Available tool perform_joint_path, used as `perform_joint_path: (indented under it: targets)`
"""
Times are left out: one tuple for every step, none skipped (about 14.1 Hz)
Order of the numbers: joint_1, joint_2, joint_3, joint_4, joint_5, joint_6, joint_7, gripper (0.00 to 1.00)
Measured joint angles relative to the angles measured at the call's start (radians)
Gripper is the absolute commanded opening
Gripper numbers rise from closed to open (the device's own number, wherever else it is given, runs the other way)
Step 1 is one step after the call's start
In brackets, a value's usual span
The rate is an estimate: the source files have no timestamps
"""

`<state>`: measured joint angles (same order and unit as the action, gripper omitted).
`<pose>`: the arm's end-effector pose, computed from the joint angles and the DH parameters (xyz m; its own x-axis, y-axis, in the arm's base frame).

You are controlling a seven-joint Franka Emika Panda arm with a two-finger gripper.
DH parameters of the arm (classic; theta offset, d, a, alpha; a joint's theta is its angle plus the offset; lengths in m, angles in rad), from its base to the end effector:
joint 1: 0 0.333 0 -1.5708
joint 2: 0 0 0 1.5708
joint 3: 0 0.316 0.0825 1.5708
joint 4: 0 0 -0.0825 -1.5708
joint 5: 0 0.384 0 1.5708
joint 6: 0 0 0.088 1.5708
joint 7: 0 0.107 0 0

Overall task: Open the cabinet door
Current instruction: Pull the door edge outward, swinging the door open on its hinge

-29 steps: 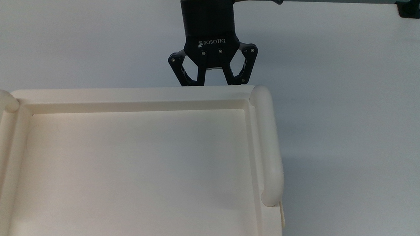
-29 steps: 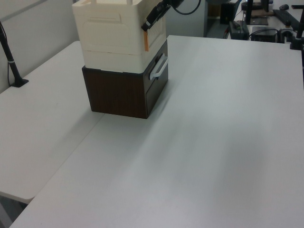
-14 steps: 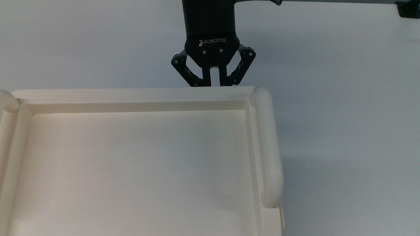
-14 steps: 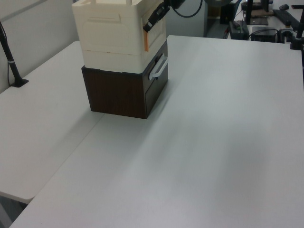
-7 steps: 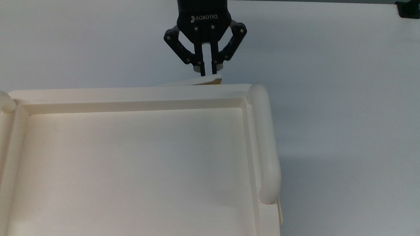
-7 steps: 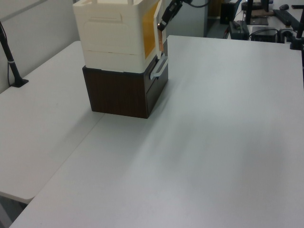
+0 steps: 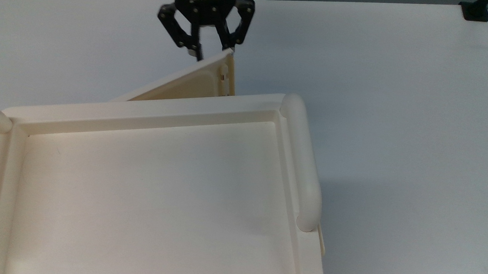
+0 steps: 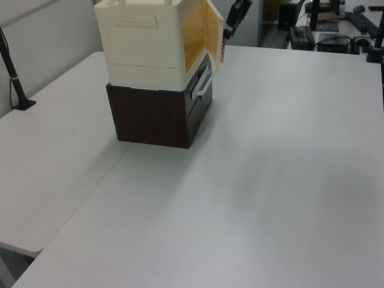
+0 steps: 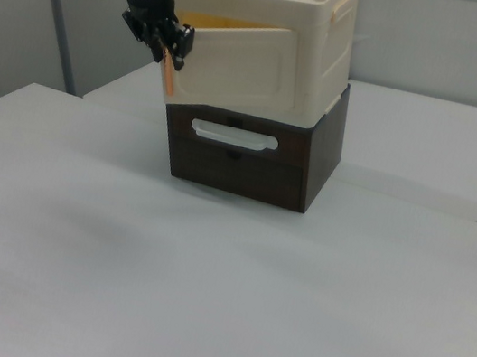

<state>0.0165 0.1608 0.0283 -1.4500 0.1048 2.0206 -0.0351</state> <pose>0.6415 0.0332 0.6361 0.9163 0.0284 0.3995 0.0722 -0.9928 -0.0951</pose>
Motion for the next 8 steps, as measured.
perform_joint_path:
  targets:
    - [-0.017,-0.008,0.0,-0.004,0.0,-0.031,-0.007,0.98]
    - [-0.034,-0.015,0.0,-0.008,0.0,-0.055,-0.017,1.0]
    - [-0.051,-0.021,-0.001,-0.014,0.0,-0.073,-0.023,1.0]
    - [-0.069,-0.026,-0.003,-0.022,0.0,-0.086,-0.028,1.0]
    - [-0.09,-0.032,-0.004,-0.031,0.0,-0.095,-0.039,1.0]
    - [-0.112,-0.037,-0.006,-0.038,-0.001,-0.109,-0.05,1.0]
    - [-0.139,-0.043,-0.009,-0.042,-0.002,-0.131,-0.062,1.0]
    - [-0.169,-0.048,-0.013,-0.045,-0.004,-0.163,-0.078,1.0]
